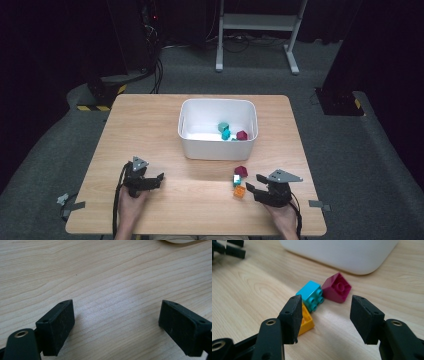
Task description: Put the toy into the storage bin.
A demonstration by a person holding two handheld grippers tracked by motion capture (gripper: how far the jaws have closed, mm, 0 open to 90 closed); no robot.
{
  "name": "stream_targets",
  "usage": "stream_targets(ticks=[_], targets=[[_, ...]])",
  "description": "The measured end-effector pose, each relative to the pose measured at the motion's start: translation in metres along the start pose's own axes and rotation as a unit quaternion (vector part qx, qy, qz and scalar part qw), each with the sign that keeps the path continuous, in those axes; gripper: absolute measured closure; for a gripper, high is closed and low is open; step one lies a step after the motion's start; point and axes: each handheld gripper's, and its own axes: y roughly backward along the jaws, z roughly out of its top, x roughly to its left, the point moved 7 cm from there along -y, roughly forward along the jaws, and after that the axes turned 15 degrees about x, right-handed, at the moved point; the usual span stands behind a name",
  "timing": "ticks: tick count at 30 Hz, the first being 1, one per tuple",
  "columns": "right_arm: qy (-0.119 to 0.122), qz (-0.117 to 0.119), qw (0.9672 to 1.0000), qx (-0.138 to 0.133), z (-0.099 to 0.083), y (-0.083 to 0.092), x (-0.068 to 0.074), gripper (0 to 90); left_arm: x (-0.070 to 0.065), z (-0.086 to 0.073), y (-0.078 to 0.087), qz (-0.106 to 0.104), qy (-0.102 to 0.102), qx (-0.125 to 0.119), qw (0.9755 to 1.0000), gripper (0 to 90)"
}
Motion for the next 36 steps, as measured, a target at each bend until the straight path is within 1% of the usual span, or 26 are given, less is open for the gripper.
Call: stream_targets(ticks=[3, 6, 7, 9, 12, 13, 15, 17, 19, 21, 24, 27, 29, 36], targets=[[0.014, 0.0, 0.9998, 0.012, -0.003, -0.008, 0.007, 43.1, 0.0, 0.0, 0.0, 0.0, 0.0, 0.0, 1.0, 13.7], [0.016, 0.007, 0.9997, 0.016, -0.004, -0.012, 0.013, 42.8, 0.0, 0.0, 0.0, 0.0, 0.0, 0.0, 1.0, 13.7], [0.021, 0.006, 0.9996, 0.017, -0.005, -0.013, 0.015, 42.8, 0.0, 0.0, 0.0, 0.0, 0.0, 0.0, 1.0, 13.7], [0.021, 0.007, 0.9995, 0.022, -0.005, -0.014, 0.019, 42.7, 0.0, 0.0, 0.0, 0.0, 0.0, 0.0, 1.0, 13.7], [0.034, 0.003, 0.9988, 0.036, -0.006, -0.018, 0.025, 42.3, 0.0, 0.0, 0.0, 0.0, 0.0, 0.0, 1.0, 13.7], [0.04, 0.003, 0.9984, 0.039, -0.006, -0.02, 0.027, 42.1, 0.0, 0.0, 0.0, 0.0, 0.0, 0.0, 1.0, 13.7], [0.043, 0.003, 0.9982, 0.041, -0.006, -0.022, 0.029, 41.9, 0.0, 0.0, 0.0, 0.0, 0.0, 0.0, 1.0, 13.7], [0.042, 0.005, 0.9981, 0.044, -0.006, -0.026, 0.03, 41.6, 0.0, 0.0, 0.0, 0.0, 0.0, 0.0, 1.0, 13.7], [0.047, 0.001, 0.9978, 0.047, -0.006, -0.029, 0.031, 41.5, 0.0, 0.0, 0.0, 0.0, 0.0, 0.0, 1.0, 13.7], [0.05, 0.003, 0.9973, 0.054, -0.006, -0.032, 0.032, 41.7, 0.0, 0.0, 0.0, 0.0, 0.0, 0.0, 1.0, 13.7], [0.052, 0.001, 0.9967, 0.062, -0.007, -0.035, 0.031, 44.0, 0.0, 0.0, 0.0, 0.0, 0.0, 0.0, 1.0, 13.7], [0.053, -0.002, 0.9965, 0.065, -0.009, -0.035, 0.03, 49.0, 0.0, 0.0, 0.0, 0.0, 0.0, 0.0, 1.0, 13.7], [0.058, -0.005, 0.9962, 0.064, -0.01, -0.035, 0.03, 50.6, 0.0, 0.0, 0.0, 0.0, 0.0, 0.0, 1.0, 13.7], [0.06, -0.006, 0.996, 0.066, -0.011, -0.033, 0.03, 53.2, 0.0, 0.0, 0.0, 0.0, 0.0, 0.0, 1.0, 13.7]])
